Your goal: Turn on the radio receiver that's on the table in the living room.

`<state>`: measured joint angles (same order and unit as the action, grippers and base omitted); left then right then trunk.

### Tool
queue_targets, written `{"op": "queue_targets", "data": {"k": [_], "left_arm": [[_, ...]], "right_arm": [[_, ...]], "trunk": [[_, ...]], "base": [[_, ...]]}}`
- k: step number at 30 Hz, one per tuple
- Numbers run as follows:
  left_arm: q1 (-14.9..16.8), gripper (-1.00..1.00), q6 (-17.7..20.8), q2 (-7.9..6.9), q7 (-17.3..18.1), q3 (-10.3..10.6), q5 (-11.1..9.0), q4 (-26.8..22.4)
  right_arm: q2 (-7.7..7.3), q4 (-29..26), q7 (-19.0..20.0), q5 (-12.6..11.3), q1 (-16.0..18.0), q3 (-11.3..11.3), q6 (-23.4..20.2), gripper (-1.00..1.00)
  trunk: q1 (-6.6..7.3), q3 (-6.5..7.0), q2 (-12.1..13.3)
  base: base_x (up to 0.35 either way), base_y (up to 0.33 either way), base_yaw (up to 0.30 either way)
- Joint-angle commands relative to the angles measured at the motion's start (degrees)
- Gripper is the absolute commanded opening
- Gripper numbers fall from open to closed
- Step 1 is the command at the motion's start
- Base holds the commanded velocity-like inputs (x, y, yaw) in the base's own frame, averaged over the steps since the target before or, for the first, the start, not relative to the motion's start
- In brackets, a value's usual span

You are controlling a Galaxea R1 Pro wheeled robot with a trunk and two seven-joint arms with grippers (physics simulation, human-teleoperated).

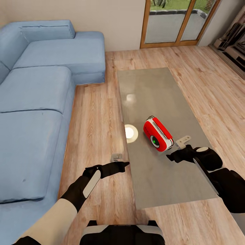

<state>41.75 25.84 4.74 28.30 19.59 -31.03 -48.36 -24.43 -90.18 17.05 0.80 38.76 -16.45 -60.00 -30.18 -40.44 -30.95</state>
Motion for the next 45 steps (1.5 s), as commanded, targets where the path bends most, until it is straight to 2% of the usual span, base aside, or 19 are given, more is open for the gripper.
{"op": "queue_targets", "data": {"k": [1, 45], "left_arm": [[0.0, -1.00, 0.0, 0.00, 0.0, 0.0, 0.0, 0.0], [0.0, -1.00, -0.4, -0.17, 0.1, -0.1, 0.0, -0.3]], "right_arm": [[0.00, 0.0, 0.0, 0.0, 0.0, 0.0, 0.0, 1.00], [0.00, 0.0, 0.0, 0.0, 0.0, 0.1, 0.0, 1.00]], "trunk": [[0.00, 0.09, 0.0], [0.00, 4.06, 0.0]], "base": [[0.000, 0.000, 0.000], [0.000, 0.000, 0.000]]}}
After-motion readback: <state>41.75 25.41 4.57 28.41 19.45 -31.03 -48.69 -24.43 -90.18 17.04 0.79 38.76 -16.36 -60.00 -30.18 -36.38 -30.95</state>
